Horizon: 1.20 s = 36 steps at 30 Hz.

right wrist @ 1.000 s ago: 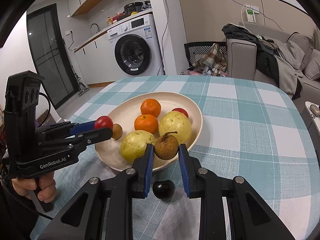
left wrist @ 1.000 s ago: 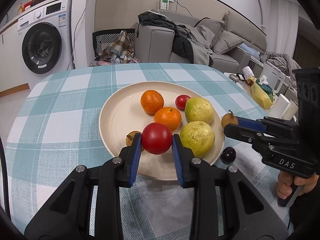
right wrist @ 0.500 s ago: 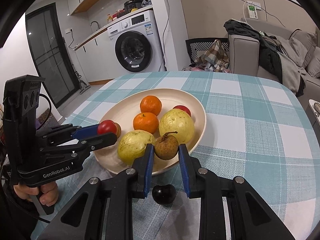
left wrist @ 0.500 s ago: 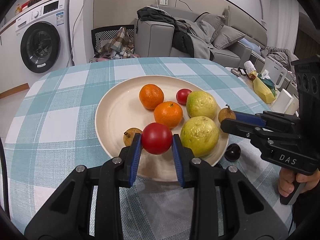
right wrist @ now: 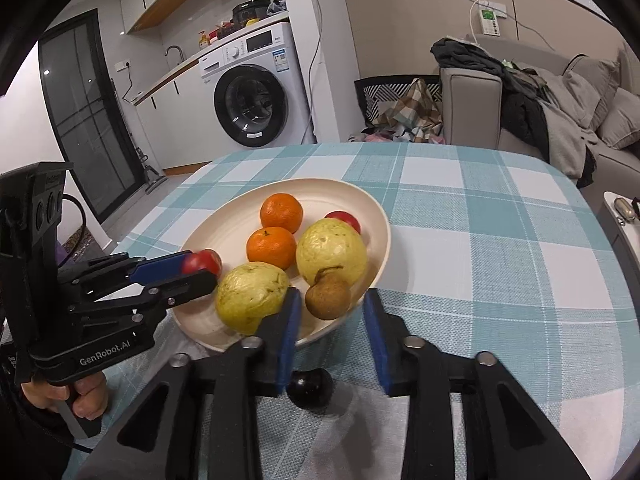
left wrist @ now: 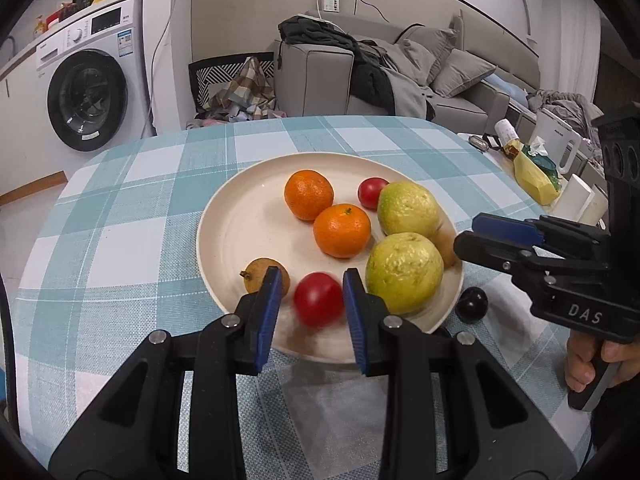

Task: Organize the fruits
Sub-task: 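Carry the tomato and brown pear onto the plate and open both tools, then grasp a dark purple plum with the right tool while the left tool grasps another plum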

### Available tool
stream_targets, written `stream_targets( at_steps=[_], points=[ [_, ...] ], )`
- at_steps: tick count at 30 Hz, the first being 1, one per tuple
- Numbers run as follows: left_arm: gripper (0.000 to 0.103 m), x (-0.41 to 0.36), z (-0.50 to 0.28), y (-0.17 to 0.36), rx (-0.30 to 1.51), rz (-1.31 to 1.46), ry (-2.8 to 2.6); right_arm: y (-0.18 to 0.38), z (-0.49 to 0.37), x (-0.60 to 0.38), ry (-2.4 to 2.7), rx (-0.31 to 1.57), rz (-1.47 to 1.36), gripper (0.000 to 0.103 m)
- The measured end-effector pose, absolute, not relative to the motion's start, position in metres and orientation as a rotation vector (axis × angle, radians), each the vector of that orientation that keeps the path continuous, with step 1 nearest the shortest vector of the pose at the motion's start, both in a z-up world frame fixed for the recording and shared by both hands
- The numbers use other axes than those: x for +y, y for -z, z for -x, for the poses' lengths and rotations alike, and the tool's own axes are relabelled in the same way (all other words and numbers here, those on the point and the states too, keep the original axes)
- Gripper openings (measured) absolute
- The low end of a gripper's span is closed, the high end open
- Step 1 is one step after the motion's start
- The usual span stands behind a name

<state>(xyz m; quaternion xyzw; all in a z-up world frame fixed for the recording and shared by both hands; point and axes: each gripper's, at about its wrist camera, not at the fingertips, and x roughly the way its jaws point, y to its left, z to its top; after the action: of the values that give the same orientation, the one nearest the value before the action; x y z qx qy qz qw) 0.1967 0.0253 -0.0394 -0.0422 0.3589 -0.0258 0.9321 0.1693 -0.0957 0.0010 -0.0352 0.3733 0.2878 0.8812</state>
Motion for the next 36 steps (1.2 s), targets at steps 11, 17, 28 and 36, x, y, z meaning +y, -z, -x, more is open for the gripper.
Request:
stream_targets(
  at_steps=[11, 17, 28, 36],
  points=[
    [0.103, 0.028, -0.173, 0.026, 0.730, 0.172, 0.068, -0.008, -0.161, -0.116, -0.600, 0.788, 0.077, 0.093],
    [0.102, 0.015, -0.160, 0.020, 0.734, 0.152, 0.104, -0.001, -0.163, -0.122, -0.591, 0.845, 0.106, 0.103],
    [0.102, -0.001, -0.159, 0.041, 0.855, 0.143, 0.134, 0.007, -0.164, -0.133, -0.605, 0.903, 0.098, 0.103],
    [0.080, -0.008, -0.149, 0.048, 0.861, 0.145, 0.180, 0.009, -0.154, -0.118, -0.682, 0.914, 0.148, 0.082]
  ],
)
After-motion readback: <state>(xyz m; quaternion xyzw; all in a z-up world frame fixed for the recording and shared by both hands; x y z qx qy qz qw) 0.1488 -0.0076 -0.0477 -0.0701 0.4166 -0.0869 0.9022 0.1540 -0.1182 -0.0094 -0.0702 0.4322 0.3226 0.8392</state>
